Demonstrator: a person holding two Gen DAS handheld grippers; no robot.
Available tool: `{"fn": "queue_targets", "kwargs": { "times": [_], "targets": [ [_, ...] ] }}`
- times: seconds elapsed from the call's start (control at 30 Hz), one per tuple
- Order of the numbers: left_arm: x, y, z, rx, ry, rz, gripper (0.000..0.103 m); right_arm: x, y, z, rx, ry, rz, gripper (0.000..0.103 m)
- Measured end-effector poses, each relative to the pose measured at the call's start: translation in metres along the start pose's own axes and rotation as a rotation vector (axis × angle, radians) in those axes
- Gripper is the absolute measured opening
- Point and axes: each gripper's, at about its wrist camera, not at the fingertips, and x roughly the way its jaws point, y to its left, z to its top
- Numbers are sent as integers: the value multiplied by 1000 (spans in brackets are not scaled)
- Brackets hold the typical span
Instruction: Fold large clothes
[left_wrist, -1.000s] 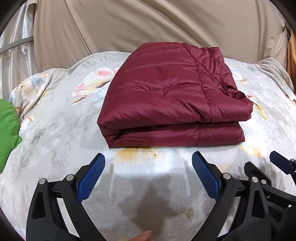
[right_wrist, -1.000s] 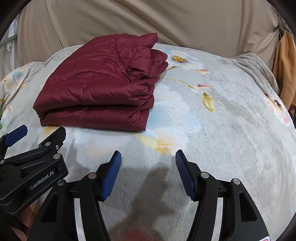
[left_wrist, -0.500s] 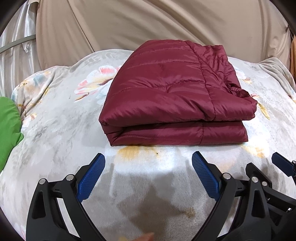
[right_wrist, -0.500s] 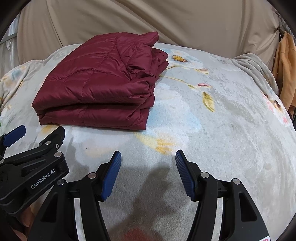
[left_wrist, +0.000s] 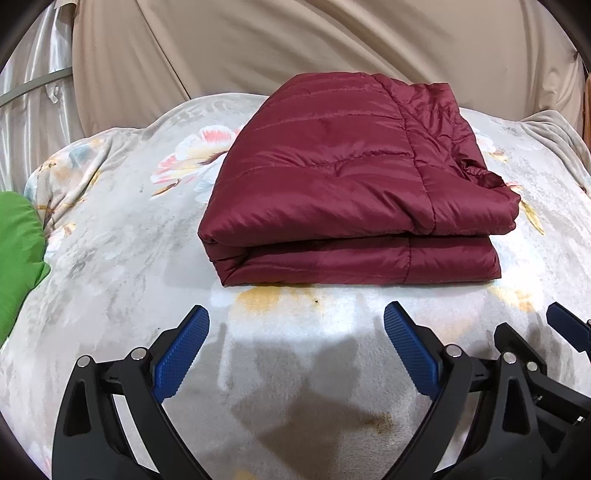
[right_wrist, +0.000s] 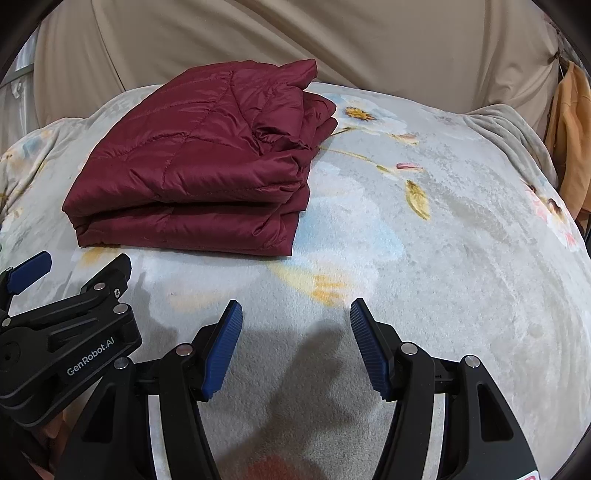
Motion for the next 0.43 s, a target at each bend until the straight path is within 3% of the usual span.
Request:
{"fn": "queue_targets", "kwargs": {
  "times": [0.43],
  "targets": [
    [-1,-4,-1,4,6,5,93,-2,1,-1,4,-7,-16,60]
  ]
}}
